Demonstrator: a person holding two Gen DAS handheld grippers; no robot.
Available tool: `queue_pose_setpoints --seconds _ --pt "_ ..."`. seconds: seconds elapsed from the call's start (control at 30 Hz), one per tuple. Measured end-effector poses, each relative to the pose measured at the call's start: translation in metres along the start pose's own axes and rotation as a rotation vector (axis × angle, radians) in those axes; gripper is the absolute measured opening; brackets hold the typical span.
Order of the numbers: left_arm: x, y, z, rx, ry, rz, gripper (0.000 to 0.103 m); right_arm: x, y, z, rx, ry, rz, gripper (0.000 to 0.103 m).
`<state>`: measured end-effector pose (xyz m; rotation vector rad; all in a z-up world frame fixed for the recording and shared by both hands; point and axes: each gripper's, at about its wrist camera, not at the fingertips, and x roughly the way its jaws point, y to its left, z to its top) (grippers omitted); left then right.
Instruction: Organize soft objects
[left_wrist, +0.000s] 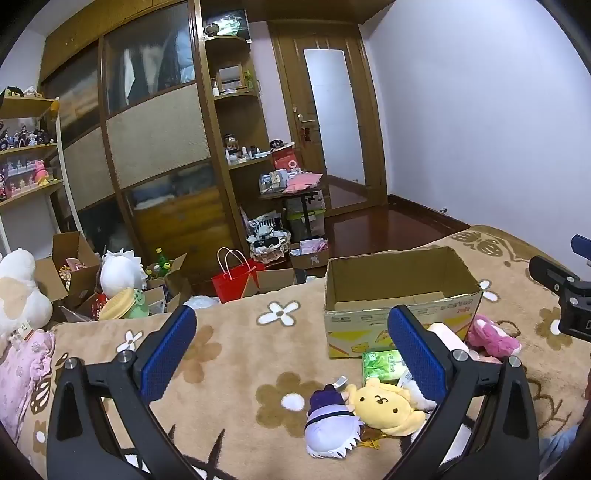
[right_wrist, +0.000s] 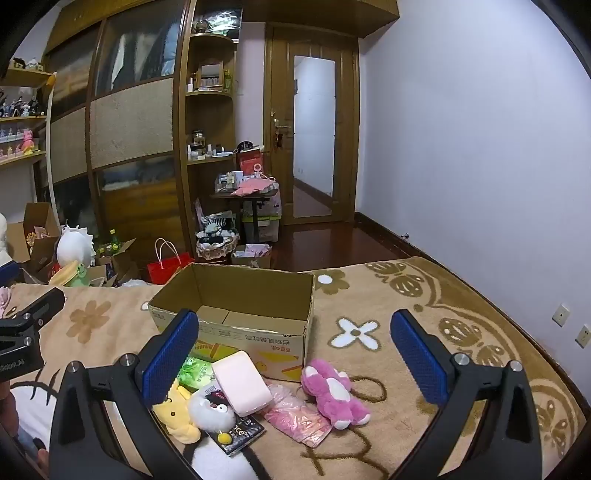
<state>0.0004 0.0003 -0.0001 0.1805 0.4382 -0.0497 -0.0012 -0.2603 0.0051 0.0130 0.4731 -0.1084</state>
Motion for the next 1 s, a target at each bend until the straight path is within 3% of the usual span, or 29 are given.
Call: queue_pose_setpoints --seconds 0.4,1.0 --pt "0.002 -0.016 -0.001 0.014 -0.004 -0.004 0.103 0.001 -0.001 0.000 0.005 0.003 0.001 0.103" --pt "0.004 -0.011 -0.004 0.008 0.006 -0.024 0.103 0.001 0.000 -0.001 0.003 0.007 0.002 0.103"
